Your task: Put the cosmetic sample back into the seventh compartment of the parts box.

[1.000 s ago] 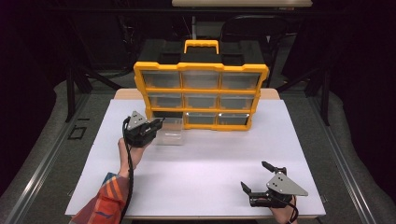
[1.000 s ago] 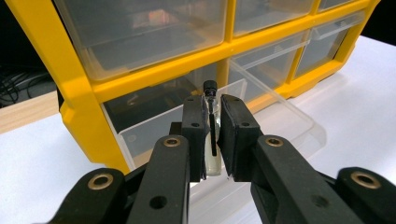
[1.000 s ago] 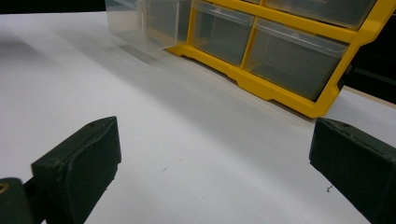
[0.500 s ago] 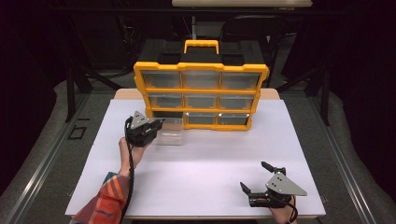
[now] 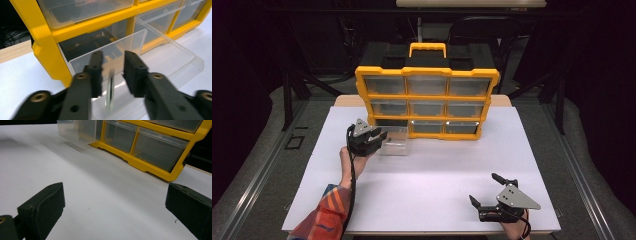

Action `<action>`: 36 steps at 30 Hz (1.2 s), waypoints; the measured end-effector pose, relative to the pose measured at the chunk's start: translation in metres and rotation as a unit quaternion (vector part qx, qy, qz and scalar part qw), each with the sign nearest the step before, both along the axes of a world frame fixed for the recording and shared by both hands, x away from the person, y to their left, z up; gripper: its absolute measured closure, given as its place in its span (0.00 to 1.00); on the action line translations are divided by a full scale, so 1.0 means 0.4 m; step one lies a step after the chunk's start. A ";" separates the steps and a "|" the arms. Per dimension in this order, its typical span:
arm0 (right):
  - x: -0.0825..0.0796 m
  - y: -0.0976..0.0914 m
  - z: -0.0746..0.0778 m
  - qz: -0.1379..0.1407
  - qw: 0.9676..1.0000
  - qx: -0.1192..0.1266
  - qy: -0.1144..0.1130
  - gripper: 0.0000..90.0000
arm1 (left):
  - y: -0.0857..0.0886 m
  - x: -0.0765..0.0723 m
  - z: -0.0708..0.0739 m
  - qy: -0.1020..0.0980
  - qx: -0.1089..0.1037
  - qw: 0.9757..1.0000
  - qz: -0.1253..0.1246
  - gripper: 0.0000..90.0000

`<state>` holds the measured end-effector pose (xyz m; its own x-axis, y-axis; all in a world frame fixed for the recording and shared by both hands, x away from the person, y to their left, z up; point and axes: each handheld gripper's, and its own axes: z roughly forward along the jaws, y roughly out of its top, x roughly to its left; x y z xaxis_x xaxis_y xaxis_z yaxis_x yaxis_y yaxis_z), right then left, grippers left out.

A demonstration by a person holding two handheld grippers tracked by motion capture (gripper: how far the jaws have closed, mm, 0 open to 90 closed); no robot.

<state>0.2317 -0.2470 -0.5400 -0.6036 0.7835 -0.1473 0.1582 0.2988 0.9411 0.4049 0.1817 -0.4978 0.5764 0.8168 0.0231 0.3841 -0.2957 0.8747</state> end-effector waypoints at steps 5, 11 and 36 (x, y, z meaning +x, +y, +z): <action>-0.002 0.000 0.001 0.000 1.000 -0.001 -0.002 0.02 | 0.002 -0.014 0.014 -0.007 -0.003 1.000 0.004 0.43; -0.001 -0.002 0.001 -0.001 1.000 0.000 -0.002 0.02 | 0.009 -0.037 0.030 -0.013 -0.007 1.000 -0.006 0.21; -0.004 0.000 0.001 0.002 1.000 0.003 -0.001 0.02 | 0.051 -0.187 0.077 -0.026 0.000 0.999 -0.025 0.00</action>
